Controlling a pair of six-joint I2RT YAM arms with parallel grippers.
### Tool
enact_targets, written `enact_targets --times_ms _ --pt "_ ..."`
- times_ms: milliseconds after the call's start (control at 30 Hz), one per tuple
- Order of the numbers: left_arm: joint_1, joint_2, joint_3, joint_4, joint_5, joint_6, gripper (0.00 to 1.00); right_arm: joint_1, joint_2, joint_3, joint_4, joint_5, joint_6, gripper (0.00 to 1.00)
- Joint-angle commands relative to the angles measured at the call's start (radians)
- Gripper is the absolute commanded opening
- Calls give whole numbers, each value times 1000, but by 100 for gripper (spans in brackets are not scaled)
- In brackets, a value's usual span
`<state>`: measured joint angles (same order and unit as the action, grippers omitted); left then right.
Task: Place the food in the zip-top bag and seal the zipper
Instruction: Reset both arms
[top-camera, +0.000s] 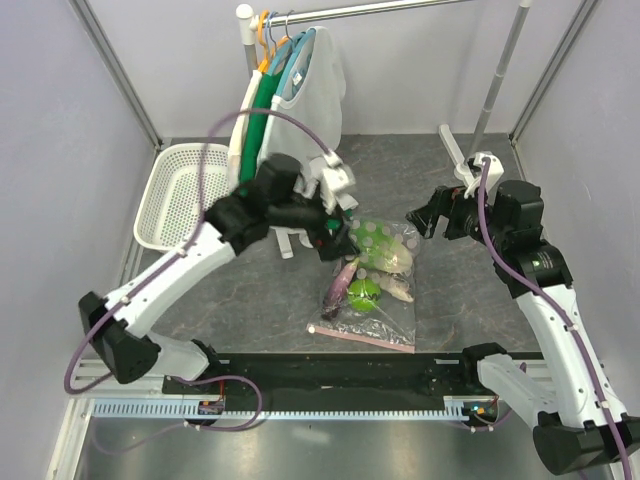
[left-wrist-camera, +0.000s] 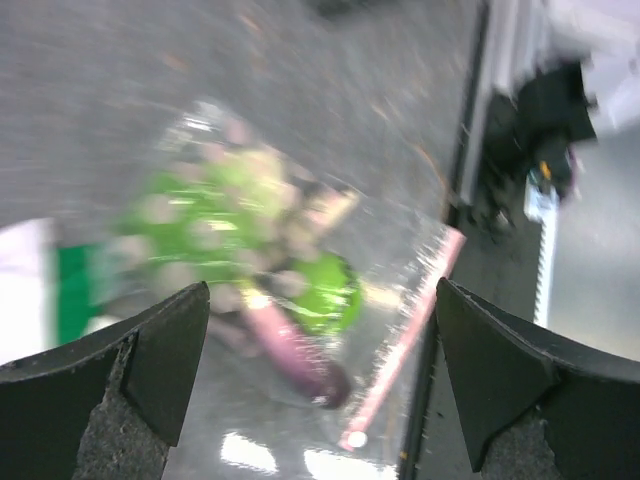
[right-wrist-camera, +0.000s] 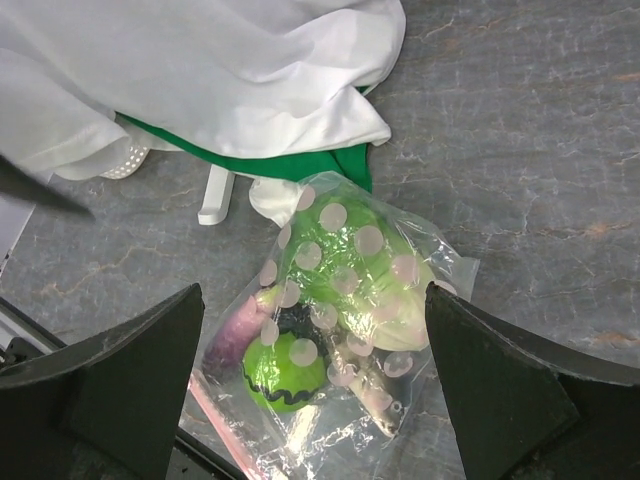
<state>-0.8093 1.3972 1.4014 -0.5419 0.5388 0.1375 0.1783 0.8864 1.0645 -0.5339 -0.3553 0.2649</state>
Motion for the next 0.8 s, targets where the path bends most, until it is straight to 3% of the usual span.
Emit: enact_targets --times_ms 0,200,300,367,533,767 --pt "241 -120 83 -21 108 -44 100 -3 26 20 21 -51 -10 98" --pt "519 -292 76 -61 170 -66 100 -3 54 23 37 -91 -32 98" --pt "581 -403 13 -96 40 -56 100 -3 43 17 25 -93 -68 98" --pt "587 -472 -50 -134 -110 -49 100 -3 25 12 12 -79 -105 98" --pt "587 -602 -232 -200 -293 14 100 -3 -39 -9 -60 -54 -171 98" --pt "610 -704 -351 -217 -411 19 100 -3 -147 -21 -173 -2 -257 98"
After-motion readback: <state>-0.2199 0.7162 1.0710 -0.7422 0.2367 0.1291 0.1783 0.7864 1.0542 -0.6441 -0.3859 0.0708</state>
